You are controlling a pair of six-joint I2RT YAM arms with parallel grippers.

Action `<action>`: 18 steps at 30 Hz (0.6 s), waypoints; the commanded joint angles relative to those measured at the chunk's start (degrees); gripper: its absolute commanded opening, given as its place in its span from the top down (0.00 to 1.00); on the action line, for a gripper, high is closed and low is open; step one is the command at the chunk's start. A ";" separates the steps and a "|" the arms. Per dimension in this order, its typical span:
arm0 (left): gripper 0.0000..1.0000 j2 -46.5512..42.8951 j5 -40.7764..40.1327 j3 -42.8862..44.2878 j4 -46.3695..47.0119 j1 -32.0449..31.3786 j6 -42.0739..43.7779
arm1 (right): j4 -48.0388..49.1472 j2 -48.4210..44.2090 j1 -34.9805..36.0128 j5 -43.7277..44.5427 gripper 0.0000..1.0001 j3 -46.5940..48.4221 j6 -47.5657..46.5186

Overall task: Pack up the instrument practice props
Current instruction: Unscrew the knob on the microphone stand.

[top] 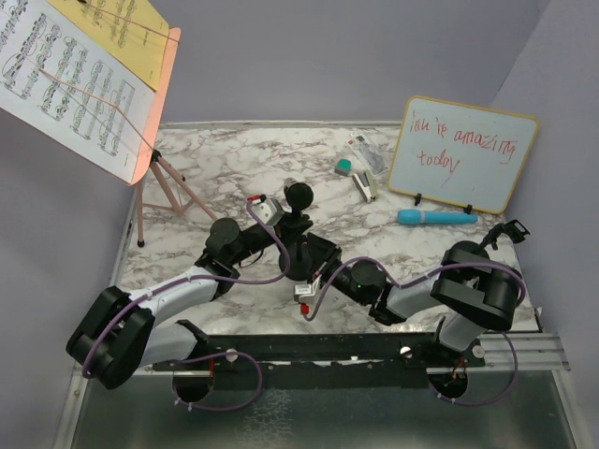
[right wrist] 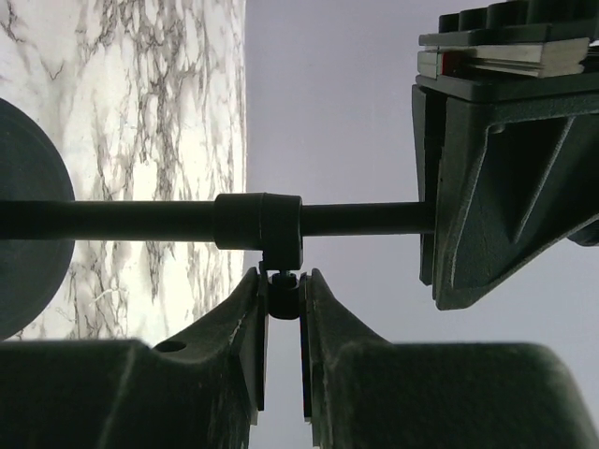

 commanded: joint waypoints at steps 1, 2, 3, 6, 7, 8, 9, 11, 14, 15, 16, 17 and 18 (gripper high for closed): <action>1.00 -0.13 -0.70 0.99 -2.71 -0.44 -0.39 | -1.55 -1.57 0.03 4.62 0.82 -2.49 7.49; 1.00 -0.12 -0.75 1.00 -2.83 -0.44 -0.27 | -4.25 -3.21 0.09 4.00 0.76 -2.32 10.10; 1.00 -0.05 -0.77 0.95 -2.92 -0.43 -0.17 | -7.49 -5.58 0.09 3.68 0.70 -1.99 13.22; 1.00 -0.06 -0.84 1.04 -3.19 -0.42 0.06 | -18.95 -11.52 0.03 4.34 0.57 0.56 24.46; 1.00 0.00 -0.84 1.13 -3.28 -0.43 0.15 | -23.87 -13.69 0.03 3.89 0.55 1.71 28.28; 1.00 -0.01 -0.84 1.17 -3.34 -0.44 0.17 | -29.34 -15.74 0.03 2.81 0.53 2.88 31.60; 1.00 -0.02 -0.86 1.17 -3.38 -0.38 0.19 | -33.24 -17.38 -0.01 2.10 0.50 3.90 35.73; 1.00 0.17 -0.71 1.26 -3.48 -0.36 0.28 | -38.48 -20.02 -0.10 1.80 0.42 5.17 42.93; 1.00 0.22 -0.49 1.34 -3.56 -0.42 0.27 | -45.23 -23.44 -1.07 1.33 0.33 7.42 54.67; 1.00 0.18 -0.49 1.35 -3.56 -0.36 0.26 | -48.15 -24.71 -1.82 0.24 0.32 8.03 58.69; 1.00 0.21 -0.51 1.43 -3.56 -0.39 0.24 | -49.73 -25.90 -2.61 -0.60 0.28 8.53 62.73; 1.00 0.16 -0.42 1.44 -3.64 -0.36 0.23 | -50.74 -26.97 -3.40 -1.44 0.26 9.04 66.80; 1.00 0.18 -0.46 1.44 -3.65 -0.37 0.26 | -51.92 -28.08 -4.41 -2.40 0.23 9.56 70.99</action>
